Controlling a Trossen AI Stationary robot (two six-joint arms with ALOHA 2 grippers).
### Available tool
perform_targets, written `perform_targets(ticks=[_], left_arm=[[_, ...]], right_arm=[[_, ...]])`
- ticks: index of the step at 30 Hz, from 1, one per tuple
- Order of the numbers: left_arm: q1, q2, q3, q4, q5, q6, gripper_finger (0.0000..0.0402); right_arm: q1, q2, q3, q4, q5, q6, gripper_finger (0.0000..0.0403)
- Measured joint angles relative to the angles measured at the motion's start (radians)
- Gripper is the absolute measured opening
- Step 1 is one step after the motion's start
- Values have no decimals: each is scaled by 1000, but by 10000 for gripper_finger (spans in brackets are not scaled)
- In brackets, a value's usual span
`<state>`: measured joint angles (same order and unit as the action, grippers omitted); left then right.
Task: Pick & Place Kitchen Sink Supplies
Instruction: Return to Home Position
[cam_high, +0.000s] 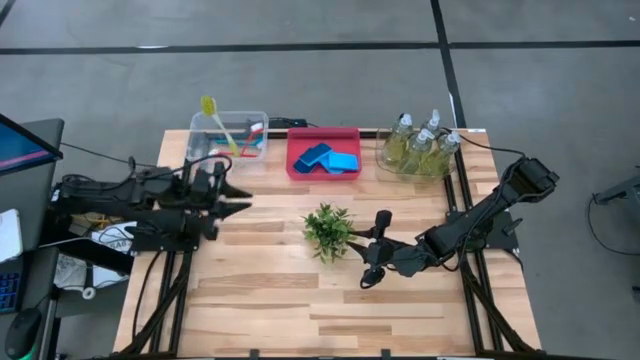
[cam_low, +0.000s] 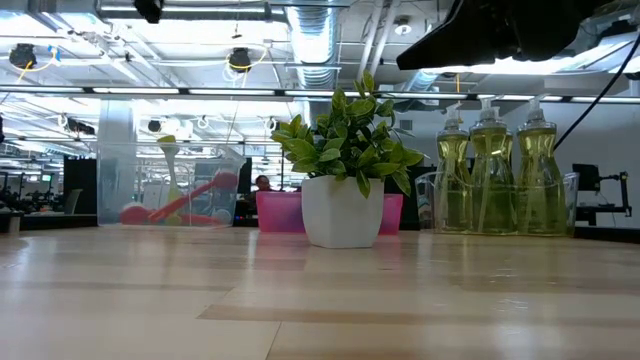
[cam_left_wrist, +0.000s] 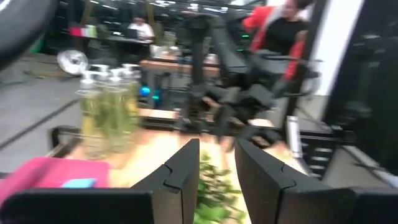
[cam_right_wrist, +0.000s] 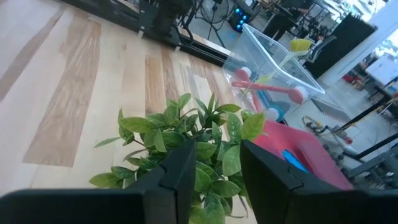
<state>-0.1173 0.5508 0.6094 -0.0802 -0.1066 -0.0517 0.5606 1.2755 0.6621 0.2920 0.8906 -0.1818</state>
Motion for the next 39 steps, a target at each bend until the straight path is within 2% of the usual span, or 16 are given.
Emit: perform_targets(ticks=[6,12,15,24,39], left_arm=[[-138,-89,-42,-29,-9,-22,104],[-208,-172,-160,-7,-168,-63,104],[-220,-212,-225,32,-212,-66,104],[-224,-319,-376,107,-189,-87,104],[-224,-421,-539,193,-177,-88,104]], right_arm=[[-1,0,0,0,0,-136,118],[0,0,0,1,0,-135,118],[2,0,0,2,0,-134,118],[9,0,0,11,0,-131,118],[51,0,0,9,0,-140,118]])
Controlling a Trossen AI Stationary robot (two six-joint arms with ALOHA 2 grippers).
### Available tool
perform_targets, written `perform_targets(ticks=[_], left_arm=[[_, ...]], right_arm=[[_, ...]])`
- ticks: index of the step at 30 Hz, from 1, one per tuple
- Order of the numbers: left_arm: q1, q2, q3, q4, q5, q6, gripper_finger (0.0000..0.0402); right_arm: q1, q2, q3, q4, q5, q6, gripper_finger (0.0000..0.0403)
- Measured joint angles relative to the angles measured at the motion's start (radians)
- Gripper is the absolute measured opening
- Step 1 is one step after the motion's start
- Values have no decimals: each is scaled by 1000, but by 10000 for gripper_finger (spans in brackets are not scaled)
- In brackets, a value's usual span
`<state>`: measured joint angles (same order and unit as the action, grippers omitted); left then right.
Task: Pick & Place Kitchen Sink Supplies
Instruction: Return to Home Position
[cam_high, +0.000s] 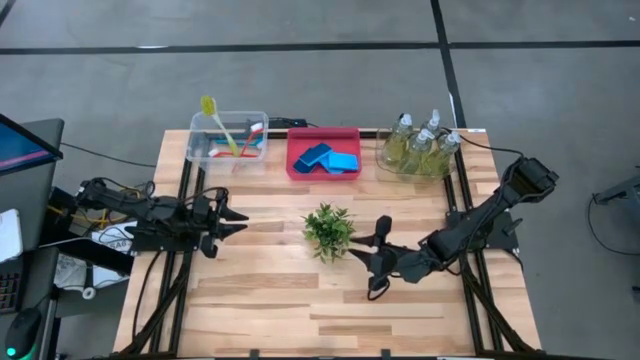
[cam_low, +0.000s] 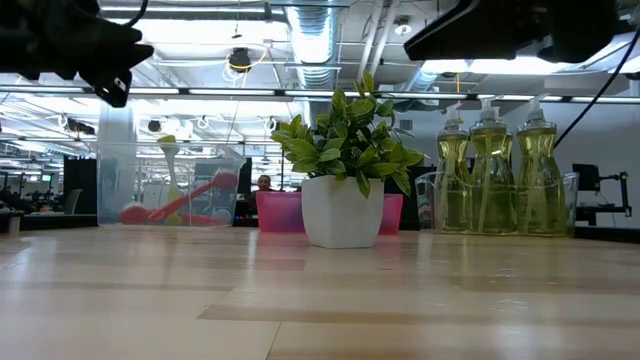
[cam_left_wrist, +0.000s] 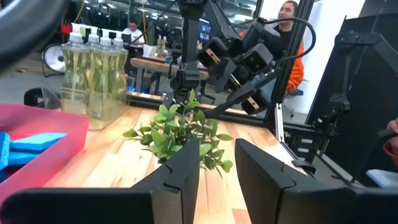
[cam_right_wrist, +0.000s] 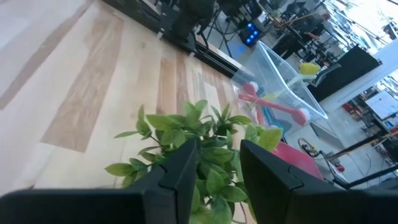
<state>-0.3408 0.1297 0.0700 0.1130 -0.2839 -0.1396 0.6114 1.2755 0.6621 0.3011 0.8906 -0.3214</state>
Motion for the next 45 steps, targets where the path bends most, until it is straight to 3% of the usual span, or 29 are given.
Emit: perform_targets(ticks=[8,28,33,40,45], left_arm=[[0,0,-66,92,0,3,104],[0,2,-65,97,0,12,104],[0,3,-65,97,0,12,104],[0,3,-65,97,0,12,104],[0,3,-64,97,0,12,104]], right_arm=[[4,0,0,0,-1,-1,118],[6,-20,0,20,-14,40,118],[6,-149,0,6,-208,56,118],[-7,-394,-1,-220,-538,166,118],[12,-522,-81,-220,-632,168,118]])
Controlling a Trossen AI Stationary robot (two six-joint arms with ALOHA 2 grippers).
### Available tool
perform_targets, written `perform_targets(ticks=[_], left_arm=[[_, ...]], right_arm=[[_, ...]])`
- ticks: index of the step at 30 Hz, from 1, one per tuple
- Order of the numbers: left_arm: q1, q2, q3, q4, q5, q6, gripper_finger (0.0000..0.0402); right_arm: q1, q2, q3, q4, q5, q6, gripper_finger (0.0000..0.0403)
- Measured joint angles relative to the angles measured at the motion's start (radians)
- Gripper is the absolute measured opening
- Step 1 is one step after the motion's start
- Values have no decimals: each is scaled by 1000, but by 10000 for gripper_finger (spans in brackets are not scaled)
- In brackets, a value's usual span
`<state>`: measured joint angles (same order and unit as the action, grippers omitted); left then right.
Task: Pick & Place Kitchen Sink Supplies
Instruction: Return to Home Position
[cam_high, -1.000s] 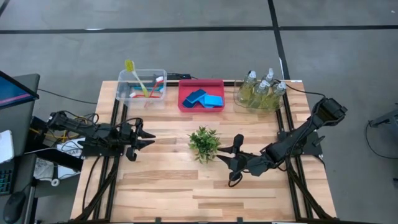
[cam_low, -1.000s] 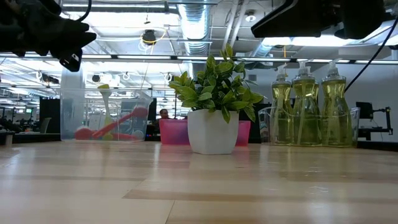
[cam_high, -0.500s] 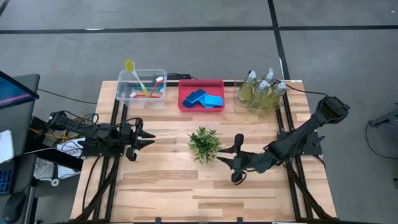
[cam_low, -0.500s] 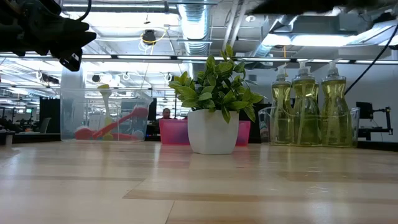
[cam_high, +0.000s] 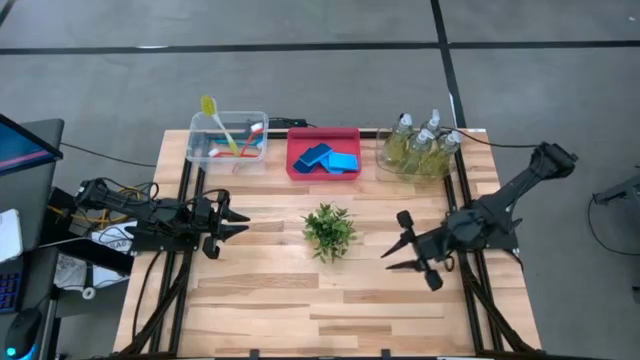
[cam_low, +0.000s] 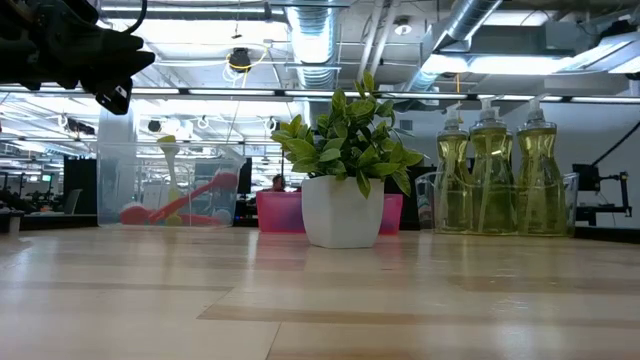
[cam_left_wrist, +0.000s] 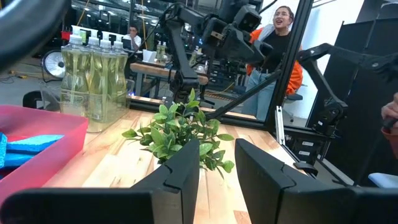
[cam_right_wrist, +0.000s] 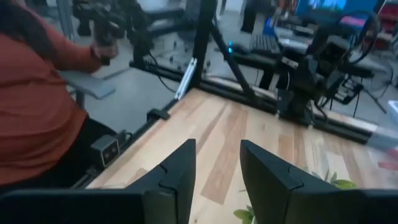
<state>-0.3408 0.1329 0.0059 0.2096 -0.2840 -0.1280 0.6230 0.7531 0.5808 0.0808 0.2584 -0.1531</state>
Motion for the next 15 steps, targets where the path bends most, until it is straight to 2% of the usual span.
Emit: perform_targets(ticks=[5,9,15], left_arm=[[0,0,0,0,0,0,104],[0,0,0,0,0,0,104],[0,0,0,-1,0,19,104]], right_arm=[[-2,-153,-120,35,1,-10,118],[-2,-288,-181,-2,2,-11,118],[-1,-450,-196,-173,4,35,118]])
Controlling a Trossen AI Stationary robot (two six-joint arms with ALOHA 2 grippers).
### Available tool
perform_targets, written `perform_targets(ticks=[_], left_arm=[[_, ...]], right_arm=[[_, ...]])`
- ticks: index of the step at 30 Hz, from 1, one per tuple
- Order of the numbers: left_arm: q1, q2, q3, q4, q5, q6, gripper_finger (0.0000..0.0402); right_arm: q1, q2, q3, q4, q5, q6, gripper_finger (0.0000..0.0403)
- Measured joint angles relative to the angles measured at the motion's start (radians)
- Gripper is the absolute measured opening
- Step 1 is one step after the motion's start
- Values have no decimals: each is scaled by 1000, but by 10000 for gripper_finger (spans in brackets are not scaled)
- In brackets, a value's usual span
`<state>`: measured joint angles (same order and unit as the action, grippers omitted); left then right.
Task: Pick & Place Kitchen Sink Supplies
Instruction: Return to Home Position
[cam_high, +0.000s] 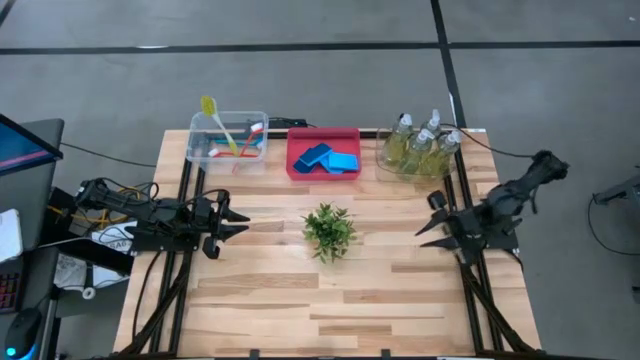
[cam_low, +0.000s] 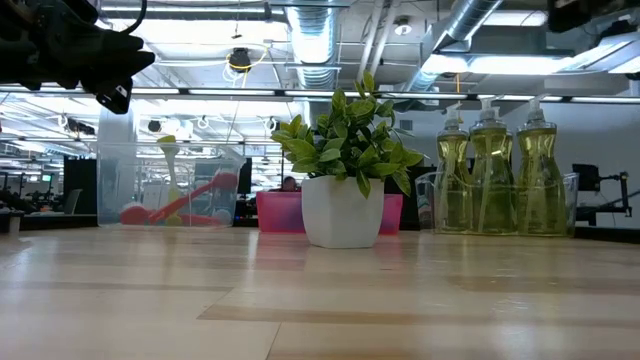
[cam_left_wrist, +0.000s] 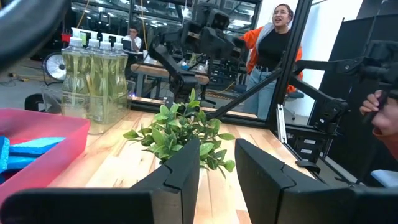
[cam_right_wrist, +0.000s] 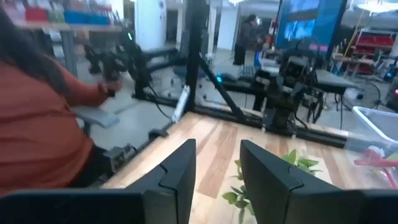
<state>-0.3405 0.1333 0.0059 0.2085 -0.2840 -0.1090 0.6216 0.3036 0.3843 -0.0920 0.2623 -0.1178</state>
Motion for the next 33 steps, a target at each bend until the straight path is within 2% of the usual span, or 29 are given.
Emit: perform_targets(ticks=[4,11,16,21,26,30,33], left_arm=[[0,0,0,0,0,0,104],[0,7,0,-2,0,-1,104],[0,12,0,0,0,-1,104],[0,12,0,0,0,-1,104],[0,18,0,1,0,-1,104],[0,32,0,1,0,-1,104],[0,36,0,1,0,-1,104]], right_arm=[[0,-53,3,-35,-32,60,118],[0,-56,1,-23,-161,48,118],[0,-55,-4,-20,-161,28,118],[-3,-80,-123,126,-159,-45,118],[-33,-180,-209,152,-132,-38,118],[-56,-301,-241,116,-155,-39,118],[-71,-301,-249,87,-181,-39,118]])
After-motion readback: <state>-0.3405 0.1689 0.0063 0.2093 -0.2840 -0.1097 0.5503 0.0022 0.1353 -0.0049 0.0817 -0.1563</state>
